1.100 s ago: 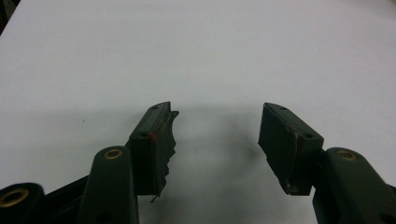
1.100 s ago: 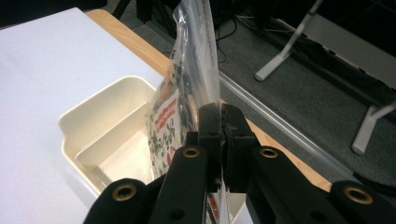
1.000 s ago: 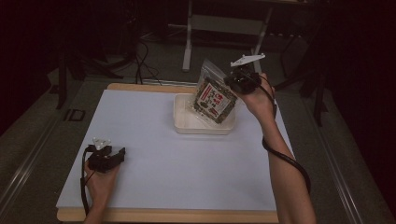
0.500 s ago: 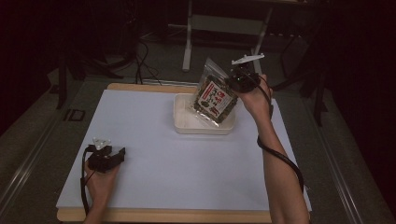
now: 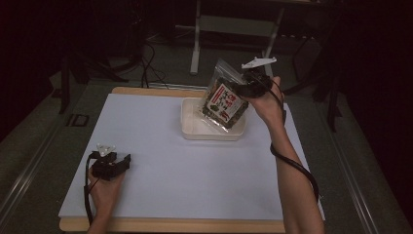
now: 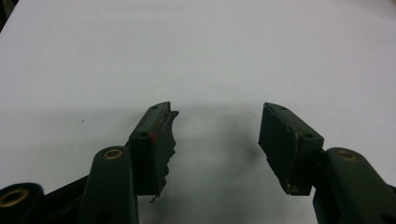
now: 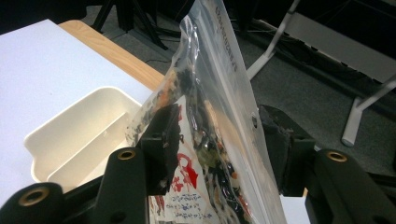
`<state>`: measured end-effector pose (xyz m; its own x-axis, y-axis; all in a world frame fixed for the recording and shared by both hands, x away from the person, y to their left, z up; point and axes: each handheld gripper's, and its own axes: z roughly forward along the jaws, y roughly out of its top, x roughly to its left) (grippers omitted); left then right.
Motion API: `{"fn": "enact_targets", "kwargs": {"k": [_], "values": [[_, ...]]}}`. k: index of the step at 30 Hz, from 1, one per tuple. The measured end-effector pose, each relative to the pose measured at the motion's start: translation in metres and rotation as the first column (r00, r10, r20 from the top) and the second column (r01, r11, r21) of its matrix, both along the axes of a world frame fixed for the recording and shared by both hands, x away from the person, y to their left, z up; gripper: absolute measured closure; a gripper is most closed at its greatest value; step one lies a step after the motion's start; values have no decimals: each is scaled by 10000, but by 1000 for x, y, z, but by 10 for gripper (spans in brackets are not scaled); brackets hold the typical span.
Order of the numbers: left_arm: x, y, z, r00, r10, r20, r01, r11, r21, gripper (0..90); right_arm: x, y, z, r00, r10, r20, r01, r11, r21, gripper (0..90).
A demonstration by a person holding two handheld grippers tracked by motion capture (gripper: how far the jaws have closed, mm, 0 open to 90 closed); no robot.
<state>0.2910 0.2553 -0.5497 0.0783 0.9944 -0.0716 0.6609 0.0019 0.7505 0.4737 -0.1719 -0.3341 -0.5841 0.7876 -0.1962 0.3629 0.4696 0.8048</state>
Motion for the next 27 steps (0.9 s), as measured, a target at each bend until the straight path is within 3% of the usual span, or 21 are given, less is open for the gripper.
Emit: {"fn": "enact_targets", "kwargs": {"k": [8, 13, 22, 27], "values": [[0, 0, 0, 10000, 10, 15, -10, 10000, 4, 447, -8, -2, 14, 9956, 60, 937, -91, 9994, 336, 448], [0, 0, 0, 10000, 2, -6, -2, 10000, 3, 447, -12, -3, 21, 9935, 169, 1126, -213, 9990, 385, 450], [0, 0, 0, 10000, 20, -1, -20, 10000, -6, 447, -16, -2, 18, 9943, 479, 955, -525, 9976, 457, 450], [0, 0, 0, 10000, 32, -1, -32, 10000, 5, 447, -23, -2, 16, 9950, 629, 773, -649, 9976, 246, 450]]}}
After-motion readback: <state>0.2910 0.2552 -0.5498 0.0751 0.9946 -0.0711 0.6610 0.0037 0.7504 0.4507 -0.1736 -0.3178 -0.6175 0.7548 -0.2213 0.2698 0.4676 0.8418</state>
